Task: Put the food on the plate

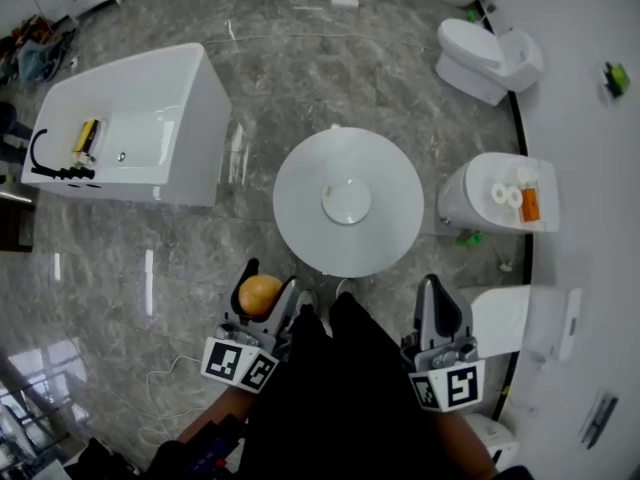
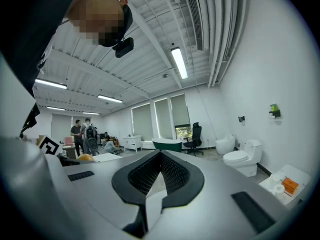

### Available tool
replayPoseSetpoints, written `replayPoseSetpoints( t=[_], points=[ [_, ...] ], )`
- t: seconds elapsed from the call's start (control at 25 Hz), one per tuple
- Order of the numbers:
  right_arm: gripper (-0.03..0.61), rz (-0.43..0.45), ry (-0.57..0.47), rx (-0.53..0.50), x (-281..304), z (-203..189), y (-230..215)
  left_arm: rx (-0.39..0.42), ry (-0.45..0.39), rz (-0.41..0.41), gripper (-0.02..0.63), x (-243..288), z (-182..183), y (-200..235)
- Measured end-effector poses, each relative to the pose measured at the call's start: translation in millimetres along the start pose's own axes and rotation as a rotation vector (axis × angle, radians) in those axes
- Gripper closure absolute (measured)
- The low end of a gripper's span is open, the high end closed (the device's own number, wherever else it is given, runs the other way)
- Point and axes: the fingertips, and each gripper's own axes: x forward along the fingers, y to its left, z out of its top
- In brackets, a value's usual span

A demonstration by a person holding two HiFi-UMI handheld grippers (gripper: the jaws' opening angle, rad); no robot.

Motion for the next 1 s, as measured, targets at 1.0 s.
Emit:
replayPoseSetpoints(
  t=[1.0],
  points=[
    [0.574,0.115,0.086,0.029,84,-38,-22,0.013,0.182,-0.096,0.287,177,-119,-2]
  ],
)
